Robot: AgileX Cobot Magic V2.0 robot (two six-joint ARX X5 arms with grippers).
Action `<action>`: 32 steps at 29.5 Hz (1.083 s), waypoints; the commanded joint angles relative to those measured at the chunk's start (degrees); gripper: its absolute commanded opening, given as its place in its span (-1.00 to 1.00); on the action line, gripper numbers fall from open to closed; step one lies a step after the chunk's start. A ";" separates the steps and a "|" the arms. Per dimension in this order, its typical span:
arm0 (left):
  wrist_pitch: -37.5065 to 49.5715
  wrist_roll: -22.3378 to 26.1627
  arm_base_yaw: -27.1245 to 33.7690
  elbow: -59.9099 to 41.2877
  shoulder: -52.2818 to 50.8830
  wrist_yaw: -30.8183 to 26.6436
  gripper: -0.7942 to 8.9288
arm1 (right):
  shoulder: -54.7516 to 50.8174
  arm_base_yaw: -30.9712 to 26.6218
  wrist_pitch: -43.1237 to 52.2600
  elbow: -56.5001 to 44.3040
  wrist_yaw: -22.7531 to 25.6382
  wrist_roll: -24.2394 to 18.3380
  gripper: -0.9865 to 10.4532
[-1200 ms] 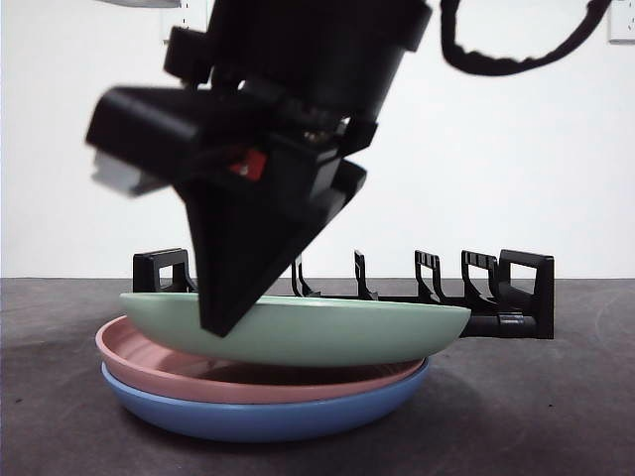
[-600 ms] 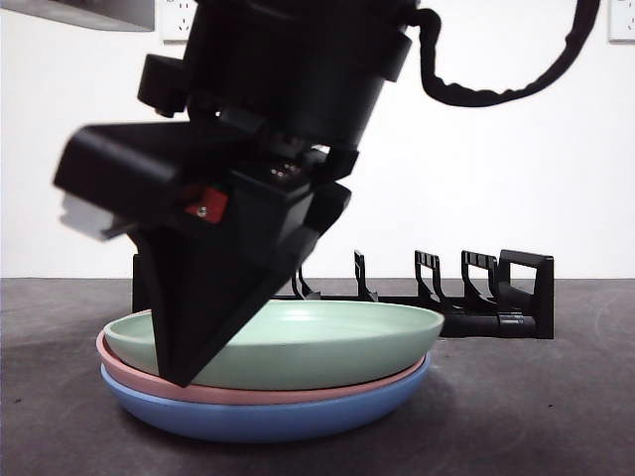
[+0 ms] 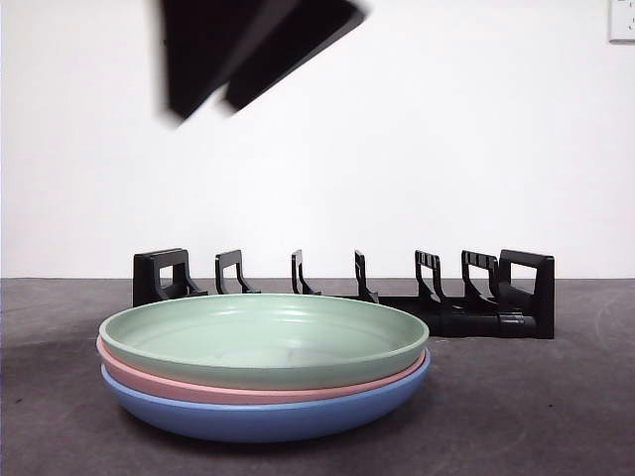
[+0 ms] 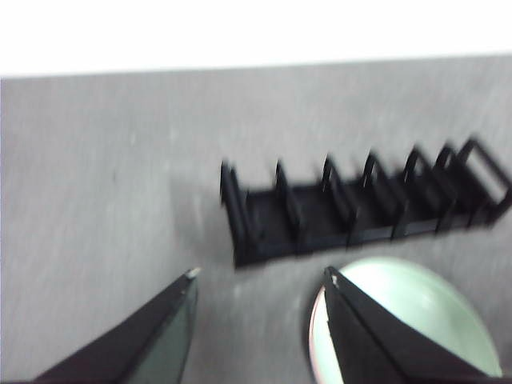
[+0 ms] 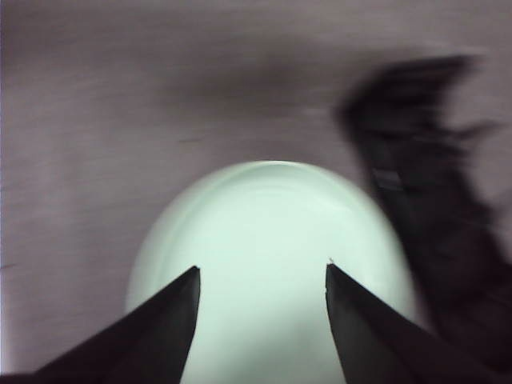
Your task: Place the plate
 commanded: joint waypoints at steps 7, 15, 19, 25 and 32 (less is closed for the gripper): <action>8.35 0.59 -0.15 0.87 9.40 -0.15 -0.32 | -5.92 -32.17 1.16 0.83 -4.94 -4.98 -0.39; 16.28 0.26 -0.15 0.87 19.15 -0.15 -0.32 | -5.92 -45.57 2.97 0.83 -4.11 -4.55 -0.39; 17.59 0.31 -0.22 0.90 22.27 -0.13 -0.38 | -5.92 -47.95 3.37 0.83 -4.15 -4.26 -0.48; 16.87 0.59 -0.26 0.90 23.21 -0.09 -0.82 | -5.97 -48.06 3.04 0.83 -4.72 -4.28 -0.79; 16.09 0.57 -0.26 0.90 22.64 -0.09 -0.82 | -6.01 -48.13 3.98 0.83 -4.11 -4.28 -0.79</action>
